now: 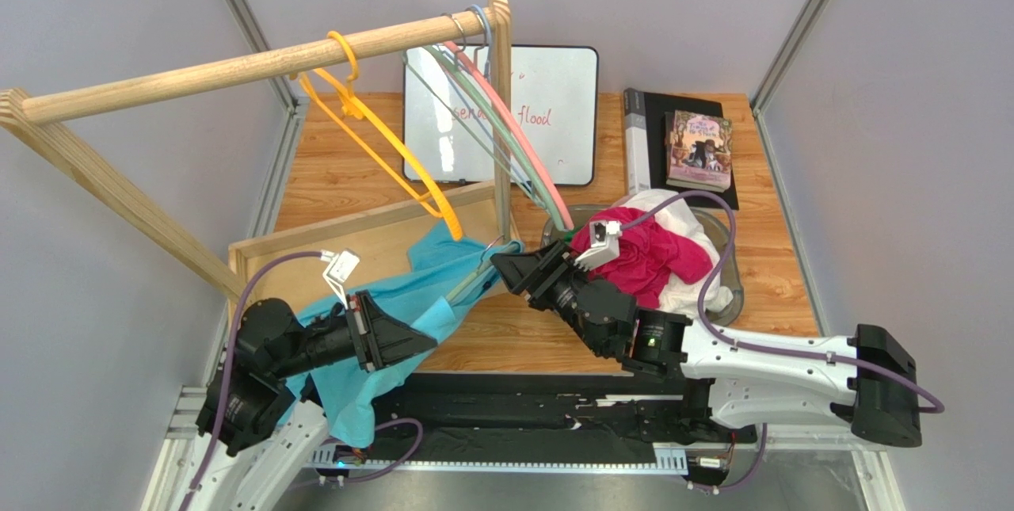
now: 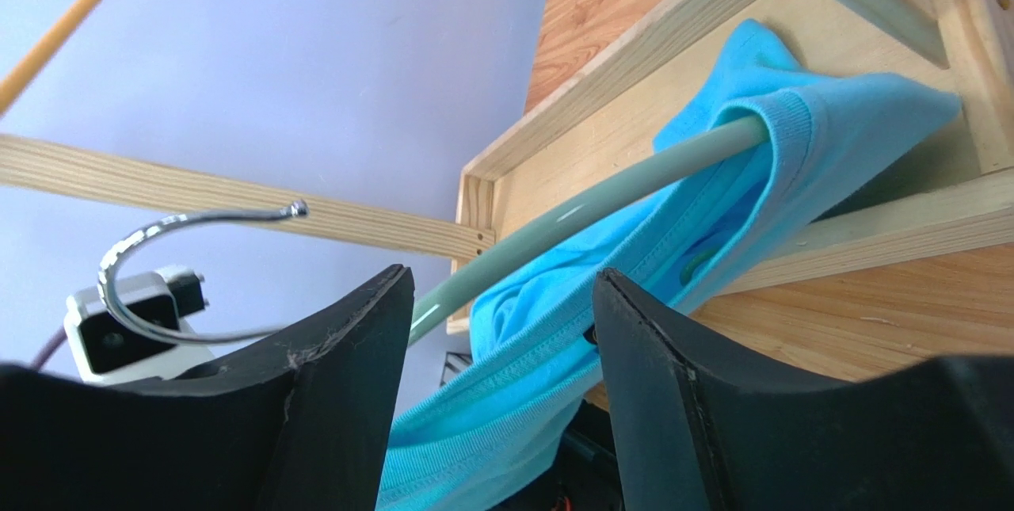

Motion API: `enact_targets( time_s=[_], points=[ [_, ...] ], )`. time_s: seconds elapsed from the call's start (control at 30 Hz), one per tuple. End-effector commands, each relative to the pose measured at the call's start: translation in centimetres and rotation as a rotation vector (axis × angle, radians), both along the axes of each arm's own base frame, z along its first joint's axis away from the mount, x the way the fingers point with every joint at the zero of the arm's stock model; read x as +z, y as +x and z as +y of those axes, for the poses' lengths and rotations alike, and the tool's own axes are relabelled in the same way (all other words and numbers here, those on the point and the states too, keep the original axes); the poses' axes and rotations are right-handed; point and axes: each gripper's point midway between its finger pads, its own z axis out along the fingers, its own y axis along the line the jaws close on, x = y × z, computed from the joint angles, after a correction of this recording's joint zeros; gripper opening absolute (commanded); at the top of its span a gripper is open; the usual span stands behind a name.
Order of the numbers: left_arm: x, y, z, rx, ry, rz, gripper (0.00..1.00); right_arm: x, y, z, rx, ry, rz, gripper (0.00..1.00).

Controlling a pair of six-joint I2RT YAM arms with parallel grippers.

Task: Remove the t-shirt from the hanger
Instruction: Pass the hanger from the left arm to the right, then pass the hanger from the right arm to the left

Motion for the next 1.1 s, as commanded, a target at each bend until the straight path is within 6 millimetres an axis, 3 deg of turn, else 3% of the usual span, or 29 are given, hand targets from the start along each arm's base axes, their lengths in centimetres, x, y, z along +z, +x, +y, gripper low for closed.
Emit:
enact_targets(
  time_s=[0.0,0.27,0.33,0.37,0.4,0.5,0.53,0.6,0.67,0.73,0.77,0.9,1.0,1.07],
  points=[
    [2.3,-0.9,-0.2,-0.057,-0.061,-0.115,0.00,2.3,1.2,-0.9,-0.098,0.083,0.022,0.63],
    [2.7,-1.7,0.1,-0.066,-0.078,-0.154,0.00,2.7,0.3,2.7,0.011,0.116,0.058,0.62],
    [2.6,-1.8,0.0,-0.079,-0.076,-0.151,0.00,2.9,0.4,2.9,0.005,0.116,0.060,0.57],
    [2.5,-1.9,0.0,-0.083,-0.075,-0.151,0.00,2.9,0.5,3.0,0.004,0.116,0.063,0.51],
    [2.5,-2.0,0.0,-0.088,-0.073,-0.151,0.00,2.9,0.5,3.1,0.004,0.117,0.062,0.34],
    [1.9,-2.2,0.3,-0.084,-0.044,-0.135,0.00,3.4,0.3,3.4,0.018,0.136,0.065,0.13],
    [1.6,-1.9,0.5,-0.060,-0.021,-0.149,0.02,3.4,0.2,3.5,0.027,0.139,0.067,0.10],
    [1.0,-1.9,1.1,-0.018,0.028,-0.125,0.19,3.5,0.2,3.5,0.031,0.142,0.070,0.00],
    [0.5,-1.0,1.9,0.053,0.082,-0.139,0.41,3.5,0.0,3.5,0.038,0.147,0.074,0.00],
    [0.9,-0.7,2.8,0.114,0.121,-0.152,0.48,3.6,-0.1,3.6,0.050,0.153,0.076,0.00],
    [1.0,-0.4,3.1,0.130,0.152,-0.176,0.58,3.6,-0.2,3.5,0.054,0.150,0.074,0.00],
    [4.3,0.2,4.7,0.222,0.196,-0.261,0.60,3.4,-0.3,3.2,0.057,0.136,0.071,0.00],
    [5.4,1.3,3.3,0.178,0.172,-0.266,0.55,4.1,-0.5,3.3,0.075,0.156,0.065,0.00],
    [4.9,1.7,1.6,0.087,0.154,-0.226,0.49,4.6,-0.8,3.5,0.096,0.169,0.063,0.00]
  ],
)
